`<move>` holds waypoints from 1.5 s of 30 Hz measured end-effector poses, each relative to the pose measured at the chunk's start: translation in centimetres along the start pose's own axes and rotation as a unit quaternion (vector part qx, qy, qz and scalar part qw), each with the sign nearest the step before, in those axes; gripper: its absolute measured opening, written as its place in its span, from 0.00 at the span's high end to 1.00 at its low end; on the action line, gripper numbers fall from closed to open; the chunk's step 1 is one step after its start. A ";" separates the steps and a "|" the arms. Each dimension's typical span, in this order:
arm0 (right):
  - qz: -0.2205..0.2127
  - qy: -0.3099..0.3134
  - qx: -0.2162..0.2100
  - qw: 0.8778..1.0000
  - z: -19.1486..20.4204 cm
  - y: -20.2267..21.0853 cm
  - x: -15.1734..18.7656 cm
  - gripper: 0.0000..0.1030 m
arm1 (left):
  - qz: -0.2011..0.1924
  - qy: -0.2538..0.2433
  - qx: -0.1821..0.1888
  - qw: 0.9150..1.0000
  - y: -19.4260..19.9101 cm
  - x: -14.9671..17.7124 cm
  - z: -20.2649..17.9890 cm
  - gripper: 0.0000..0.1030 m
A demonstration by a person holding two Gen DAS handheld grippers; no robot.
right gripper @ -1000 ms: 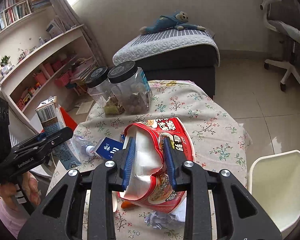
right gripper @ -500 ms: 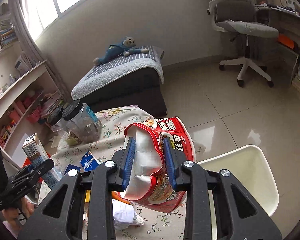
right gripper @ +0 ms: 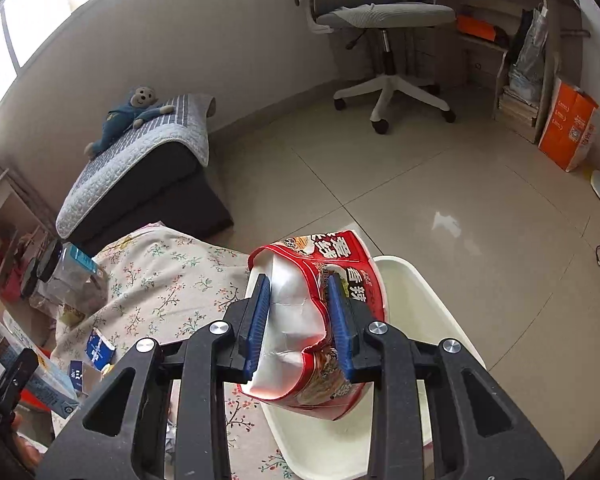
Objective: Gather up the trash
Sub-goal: 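Carry the red noodle bag over the white bin and open the right tool, then lower the milk carton into the white bin and open the left tool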
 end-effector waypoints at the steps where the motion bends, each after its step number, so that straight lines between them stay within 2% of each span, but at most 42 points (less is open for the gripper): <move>1: 0.001 -0.010 0.011 1.000 -1.0 0.0 0.1 0.61 | 0.005 -0.002 0.004 1.000 -0.5 0.1 -0.8 0.42; 2: -0.004 -0.023 0.020 1.000 -1.8 0.2 0.1 0.45 | 0.011 -0.004 0.010 1.000 -1.1 0.3 -1.6 0.42; 4: -0.014 -0.041 0.030 0.999 -3.2 0.7 -0.2 0.38 | 0.021 -0.006 0.021 1.000 -2.2 0.6 -3.3 0.42; 6: -0.026 -0.057 0.038 0.997 -4.4 1.5 -0.7 0.28 | 0.028 -0.002 0.034 0.999 -3.2 0.9 -5.1 0.42; 9: -0.043 -0.075 0.043 0.995 -6.0 2.6 -1.3 0.22 | 0.038 -0.004 0.051 0.998 -4.6 1.4 -7.9 0.42; 15: -0.075 -0.087 0.077 0.990 -9.6 4.7 -2.1 0.17 | 0.050 -0.013 0.079 0.996 -6.6 2.0 -13.0 0.42; 20: -0.085 -0.099 0.104 0.986 -12.9 6.0 -2.0 0.14 | 0.061 -0.017 0.095 0.993 -8.0 2.4 -16.3 0.42; 32: -0.089 -0.140 0.128 0.978 -17.7 7.7 -0.9 0.13 | 0.089 -0.033 0.104 0.990 -11.2 3.6 -21.6 0.41; 33: -0.089 -0.142 0.128 0.978 -17.8 7.7 -0.9 0.13 | 0.090 -0.031 0.102 0.990 -11.4 3.5 -21.7 0.34; 34: -0.090 -0.142 0.129 0.977 -17.8 7.8 -0.8 0.13 | 0.089 -0.028 0.096 0.991 -11.6 3.4 -21.6 0.23; 35: -0.092 -0.140 0.132 0.977 -17.6 7.8 -0.7 0.13 | 0.084 -0.024 0.089 0.992 -11.5 3.2 -21.5 0.20; 37: -0.100 -0.134 0.143 0.975 -17.0 8.0 -0.8 0.12 | 0.077 -0.020 0.074 0.994 -11.4 2.9 -21.1 0.20; 41: -0.123 -0.122 0.156 0.972 -15.3 8.5 -1.0 0.07 | 0.055 -0.014 0.010 0.998 -10.7 2.1 -18.8 0.20; 45: -0.139 -0.100 0.150 0.974 -13.0 8.9 -1.1 0.07 | 0.047 0.005 -0.020 0.999 -10.0 2.0 -16.0 0.20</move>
Point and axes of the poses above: each gripper's, at about its wrist camera, not at the fingertips, and y roughly against the way its jaws point, z to its left, x to its underside, the point moved 10 cm from there along -y, roughly the way its jaws point, and after that the axes turned 6 degrees about y, right-handed, at the moved point
